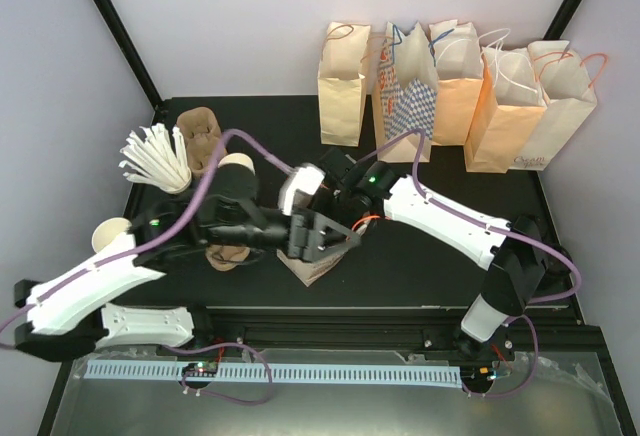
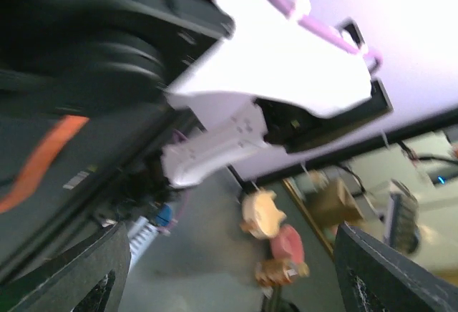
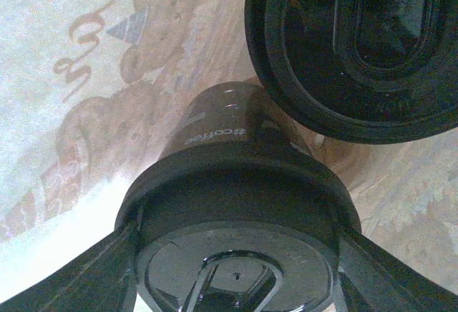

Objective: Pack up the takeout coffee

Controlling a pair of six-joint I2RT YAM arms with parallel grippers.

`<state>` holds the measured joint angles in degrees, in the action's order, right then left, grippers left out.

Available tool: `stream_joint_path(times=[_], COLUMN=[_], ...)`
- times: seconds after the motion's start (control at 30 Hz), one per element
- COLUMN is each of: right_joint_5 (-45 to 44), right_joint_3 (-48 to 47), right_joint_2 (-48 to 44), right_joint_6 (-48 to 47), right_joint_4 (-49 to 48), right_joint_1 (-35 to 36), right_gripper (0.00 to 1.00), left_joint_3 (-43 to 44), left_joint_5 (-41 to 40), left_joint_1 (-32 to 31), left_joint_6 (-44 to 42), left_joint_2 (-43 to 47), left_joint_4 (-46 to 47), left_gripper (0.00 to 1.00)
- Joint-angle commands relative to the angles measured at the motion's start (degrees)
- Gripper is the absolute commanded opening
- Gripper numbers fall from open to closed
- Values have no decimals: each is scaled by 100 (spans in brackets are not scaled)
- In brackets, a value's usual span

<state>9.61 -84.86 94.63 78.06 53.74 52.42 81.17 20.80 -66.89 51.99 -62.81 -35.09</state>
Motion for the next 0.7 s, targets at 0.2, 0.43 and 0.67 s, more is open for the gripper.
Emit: stream_joint_path(times=[0.2,0.43,0.67], right_joint_5=[115,113,-356], right_joint_3=[-595,-725,-1214], right_joint_2=[185,262,373], right_joint_6=[110,-534,-1720], right_joint_4=[405,476,759], right_joint_1=[13,50,304], right_gripper=[35,35,35], left_joint_3=[349,-237,-627], left_joint_5=[-1455,-1398,-466], left_joint_1=[1357,2089,3164], left_joint_6=[-629,-940,-1744], left_joint_2=[988,1003,722], left_joint_4=[-3372,-3625,-3060], left_gripper=[80,84,84])
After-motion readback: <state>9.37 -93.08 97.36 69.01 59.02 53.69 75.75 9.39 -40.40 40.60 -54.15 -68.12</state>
